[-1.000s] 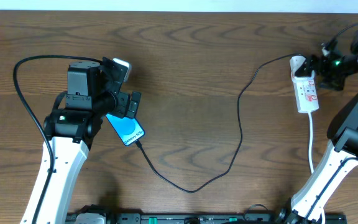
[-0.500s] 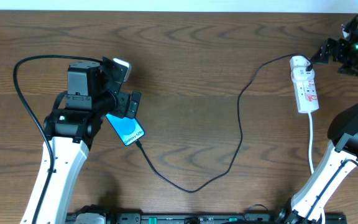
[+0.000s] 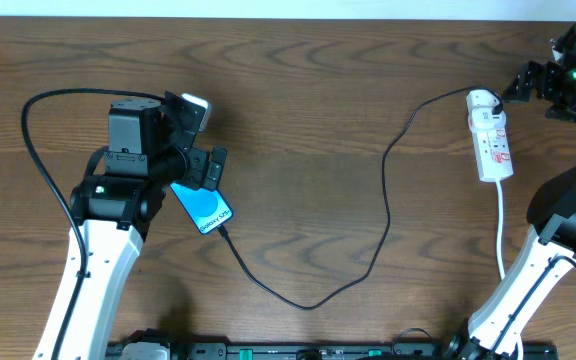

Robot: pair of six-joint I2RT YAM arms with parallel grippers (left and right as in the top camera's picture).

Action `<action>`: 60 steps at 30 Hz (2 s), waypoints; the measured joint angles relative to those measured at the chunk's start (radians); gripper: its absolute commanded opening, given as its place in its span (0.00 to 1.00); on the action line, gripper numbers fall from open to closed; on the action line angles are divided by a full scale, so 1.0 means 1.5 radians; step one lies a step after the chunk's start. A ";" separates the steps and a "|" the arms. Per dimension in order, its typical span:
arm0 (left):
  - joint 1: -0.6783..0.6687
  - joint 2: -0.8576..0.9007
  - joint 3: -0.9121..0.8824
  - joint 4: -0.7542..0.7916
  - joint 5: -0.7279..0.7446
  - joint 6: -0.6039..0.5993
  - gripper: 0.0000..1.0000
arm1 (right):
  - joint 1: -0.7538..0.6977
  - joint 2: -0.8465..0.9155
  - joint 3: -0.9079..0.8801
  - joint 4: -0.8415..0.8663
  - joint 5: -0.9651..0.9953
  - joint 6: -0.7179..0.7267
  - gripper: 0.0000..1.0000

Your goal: Plug charger to phone and switch on socket

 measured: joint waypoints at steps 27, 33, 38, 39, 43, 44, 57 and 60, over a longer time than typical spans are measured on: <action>0.000 0.000 0.000 -0.001 0.000 0.000 0.98 | 0.000 0.000 0.000 0.017 0.001 0.000 0.99; 0.000 0.000 0.000 -0.001 0.000 0.000 0.98 | 0.000 0.000 0.000 0.017 0.002 0.000 0.99; 0.000 0.000 0.000 -0.001 0.000 0.000 0.98 | 0.000 0.000 0.000 0.017 0.002 0.000 0.99; 0.000 0.000 0.000 -0.001 0.000 0.000 0.98 | 0.000 0.000 0.000 0.017 0.002 0.000 0.99; 0.000 0.000 0.000 -0.001 0.000 0.000 0.98 | 0.000 0.000 0.000 0.017 0.002 0.000 0.99; 0.000 0.000 0.000 -0.001 0.000 0.000 0.98 | 0.000 0.000 0.000 0.017 0.002 0.000 0.99; 0.000 0.000 0.000 -0.001 0.000 0.000 0.98 | 0.000 0.000 0.000 0.017 0.002 0.000 0.99; 0.000 0.000 0.000 -0.001 0.000 0.000 0.98 | 0.000 0.000 0.000 0.017 0.002 0.000 0.99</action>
